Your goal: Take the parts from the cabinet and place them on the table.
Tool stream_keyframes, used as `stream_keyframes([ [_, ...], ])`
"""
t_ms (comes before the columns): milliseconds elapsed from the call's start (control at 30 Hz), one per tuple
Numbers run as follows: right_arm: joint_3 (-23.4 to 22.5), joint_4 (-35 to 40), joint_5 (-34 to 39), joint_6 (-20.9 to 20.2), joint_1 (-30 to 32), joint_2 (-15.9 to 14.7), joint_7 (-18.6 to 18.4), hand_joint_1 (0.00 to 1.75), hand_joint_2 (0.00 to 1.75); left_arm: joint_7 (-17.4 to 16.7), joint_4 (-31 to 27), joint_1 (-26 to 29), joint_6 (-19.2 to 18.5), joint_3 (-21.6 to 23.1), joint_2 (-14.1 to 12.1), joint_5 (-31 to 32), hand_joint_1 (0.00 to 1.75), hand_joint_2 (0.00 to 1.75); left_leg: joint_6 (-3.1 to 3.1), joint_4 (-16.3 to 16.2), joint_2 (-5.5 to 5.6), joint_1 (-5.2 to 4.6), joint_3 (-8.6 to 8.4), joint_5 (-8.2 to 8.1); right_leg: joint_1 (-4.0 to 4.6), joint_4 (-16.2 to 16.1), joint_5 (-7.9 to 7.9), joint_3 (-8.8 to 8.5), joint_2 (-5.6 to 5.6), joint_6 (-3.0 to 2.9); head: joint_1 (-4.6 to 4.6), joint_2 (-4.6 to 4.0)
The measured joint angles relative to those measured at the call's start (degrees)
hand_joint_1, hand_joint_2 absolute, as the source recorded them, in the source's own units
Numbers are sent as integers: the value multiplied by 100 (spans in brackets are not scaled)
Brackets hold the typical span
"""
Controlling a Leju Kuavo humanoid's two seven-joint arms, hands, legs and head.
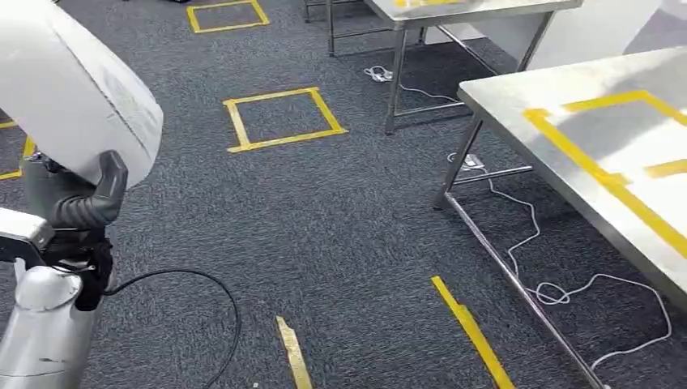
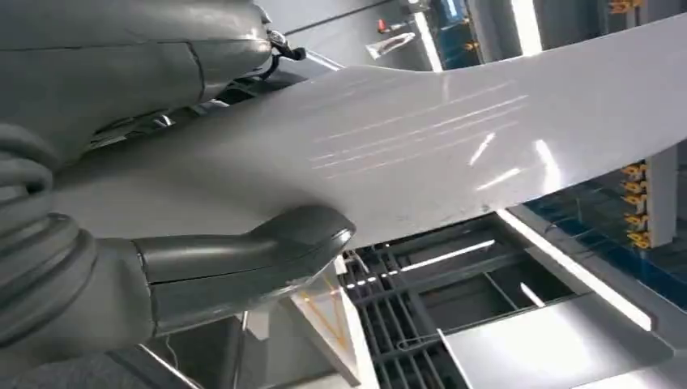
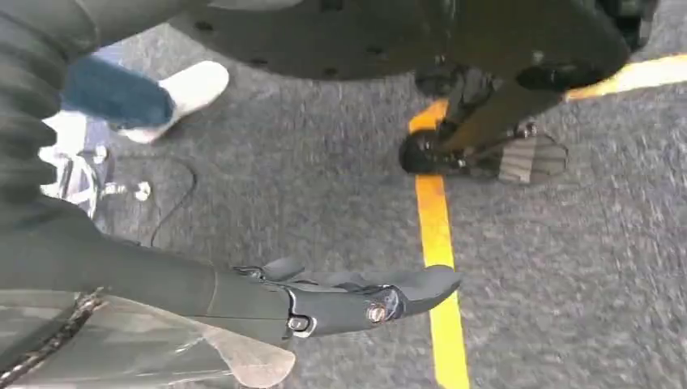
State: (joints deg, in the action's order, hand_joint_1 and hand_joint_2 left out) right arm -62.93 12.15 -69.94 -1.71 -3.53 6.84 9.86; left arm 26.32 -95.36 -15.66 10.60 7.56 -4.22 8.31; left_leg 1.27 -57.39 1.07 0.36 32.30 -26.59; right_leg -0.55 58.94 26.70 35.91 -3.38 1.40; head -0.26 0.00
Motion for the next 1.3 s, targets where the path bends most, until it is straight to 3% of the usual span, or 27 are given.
stream_keyframes([
  [33, 0, 0, -7, 5, -12, 0, 13, 0, 175, 11, -2, 1, -2, -2, 0, 4, 175, 175, 34, 0, -16, -2, 15, 11, 6, 302, 227, 130, 167, 16, 46, 0],
  [100, -2, 0, -26, 20, -33, 0, 96, 0, 175, 15, -2, 24, -31, -4, -15, -22, 175, 175, 44, -1, -87, -18, 39, 18, -6, 1215, 656, 527, 265, 45, 37, 0],
  [133, -2, 0, -39, 26, -39, 4, 112, 0, 175, 17, 0, 31, -48, -4, -15, -37, 175, 175, 45, -4, -114, -24, 51, 19, -5, 1584, 774, 684, 276, 60, 44, 0],
  [167, -2, 0, -44, 26, -35, 4, 116, 0, 175, 17, 0, 46, -70, -4, -15, -50, 175, 175, 44, -5, -135, -24, 50, 19, -5, 1677, 752, 709, 280, 67, 44, 0],
  [200, -2, 0, -55, 26, -30, 4, 120, 0, 175, 17, 0, 51, -81, -4, -15, -55, 175, 175, 44, -6, -149, -24, 50, 20, -5, 1515, 611, 600, 283, 65, 41, 0],
  [267, -2, 0, -81, 24, -23, 4, 120, 0, 175, 20, -2, 49, -83, -2, -15, -53, 175, 175, 37, -16, -160, -24, 44, 17, -5, 593, 173, 84, 300, 35, 44, 0],
  [300, -2, 0, -81, 24, -28, 4, 127, 0, 175, 20, 0, 45, -83, -2, -15, -55, 175, 175, 20, -28, -166, -24, 42, 8, -2, 100, 29, -188, 333, 10, 46, 0],
  [333, -2, 0, -85, 24, -42, 4, 133, 0, 175, 20, -2, 42, -85, -4, -18, -55, 175, 175, -18, -66, -169, -79, 71, -10, 24, -94, 124, -319, 364, 0, 44, 0],
  [433, 0, 0, -98, 24, -21, 4, 166, 0, 175, 20, -2, 47, -103, -2, -18, -55, 175, 175, -91, -58, -175, -55, 100, 35, 39, -84, 115, -293, 339, -58, 35, 0],
  [500, -2, 0, -98, 26, -21, 11, 179, 0, 175, 20, -7, 46, -103, -2, -20, -55, 175, 175, -163, -142, -154, -38, 120, -66, -2, -145, 65, -323, 336, -147, 33, 0],
  [533, -2, 0, -100, 26, -29, 11, 181, 0, 175, 22, -7, 39, -101, -2, -24, -55, 175, 175, -194, -368, -147, -37, 215, -231, -4, -145, 63, -322, 335, -173, -4, 0],
  [600, -2, 0, -103, 37, -39, 11, 181, 0, 175, 20, -4, 58, -101, -2, -28, -55, 175, 175, -235, -1238, -146, -17, 595, -652, 2, -144, 63, -319, 328, -199, 2, 0],
  [633, 0, 0, -103, 37, -33, 11, 181, 0, 175, 20, -4, 73, -103, -2, -31, -55, 175, 175, -247, -1644, -146, -13, 785, -790, 4, -140, 65, -315, 326, -202, 2, 0],
  [667, -2, 0, -103, 37, -25, 11, 181, 0, 175, 20, -4, 86, -103, -2, -31, -55, 175, 175, -253, -1814, -146, -11, 867, -792, 4, -137, 66, -316, 323, -202, 0, 0],
  [700, -2, 0, -105, 37, -23, 11, 181, 0, 175, 20, -4, 89, -103, -2, -33, -55, 175, 175, -249, -1725, -146, -8, 823, -666, 4, -135, 66, -319, 317, -202, 0, 0],
  [733, -2, 0, -105, 37, -28, 11, 181, 0, 175, 22, -4, 87, -103, -2, -33, -55, 175, 175, -236, -1405, -146, -5, 684, -434, 4, -132, 67, -321, 306, -202, 2, 0],
  [800, 0, 0, -111, 37, -35, 22, 184, 0, 175, 20, -7, 82, -103, -2, -37, -55, 175, 175, -191, -430, -138, -4, 228, 57, 3, -131, 80, -342, 286, -184, 0, 0],
  [867, 0, 0, -111, 37, -37, 31, 188, 0, 175, 20, -9, 72, -103, -2, -42, -57, 175, 175, -155, -55, -123, -31, 83, -9, 39, -94, 93, -292, 267, -128, 4, 0],
  [900, 0, 0, -111, 37, -33, 33, 188, 0, 175, 20, -9, 88, -103, -2, -42, -57, 175, 175, -148, -80, -124, -44, 110, -7, 32, -106, 80, -273, 274, -97, 15, 0],
  [1000, 0, 0, -111, 39, -23, 33, 184, 0, 175, 22, -13, 92, -103, -4, -40, -59, 175, 175, -24, 5, -128, -4, 61, 32, 10, -101, 126, -229, 281, -6, 7, 0],
  [1033, 0, 0, -111, 44, -29, 33, 184, 0, 175, 22, -15, 80, -101, -2, -35, -59, 175, 175, 4, 10, -135, -11, 46, 18, 14, 82, 238, -164, 288, 6, 24, 0],
  [1100, 0, 0, -83, 83, -29, 33, 164, 0, 175, 26, -13, 87, -101, -4, -39, -59, 175, 175, 45, 8, -143, -23, 43, 5, 0, 981, 638, 293, 291, 34, 31, 0],
  [1133, -7, 0, -28, 99, -22, 35, 166, 0, 175, 26, -13, 93, -101, -4, -35, -61, 175, 175, 56, 5, -143, -31, 43, -2, 0, 1402, 765, 529, 291, 48, 37, 0],
  [1167, -22, 0, 37, 118, -25, 46, 170, 0, 175, 26, -13, 105, -101, -4, -31, -63, 175, 175, 62, 2, -142, -36, 37, -11, 0, 1649, 782, 688, 292, 60, 39, 0],
  [1200, -28, 0, 64, 134, -32, 46, 173, 0, 175, 26, -15, 118, -101, -4, -31, -63, 175, 175, 63, 2, -141, -38, 23, -24, -1, 1628, 693, 709, 294, 62, 33, 0],
  [1233, -41, 0, 120, 188, -46, 46, 175, 0, 175, 26, -15, 125, -101, -4, -31, -63, 175, 175, 55, 1, -136, -38, -7, -49, -1, 1330, 446, 593, 295, 56, 37, 0],
  [1300, -85, 7, 164, 230, -35, 46, 179, 0, 175, 26, -15, 131, -101, -4, -31, -61, 175, 175, 24, -1, -132, -37, -100, -112, -1, 294, -117, 98, 320, 22, 39, 0],
])
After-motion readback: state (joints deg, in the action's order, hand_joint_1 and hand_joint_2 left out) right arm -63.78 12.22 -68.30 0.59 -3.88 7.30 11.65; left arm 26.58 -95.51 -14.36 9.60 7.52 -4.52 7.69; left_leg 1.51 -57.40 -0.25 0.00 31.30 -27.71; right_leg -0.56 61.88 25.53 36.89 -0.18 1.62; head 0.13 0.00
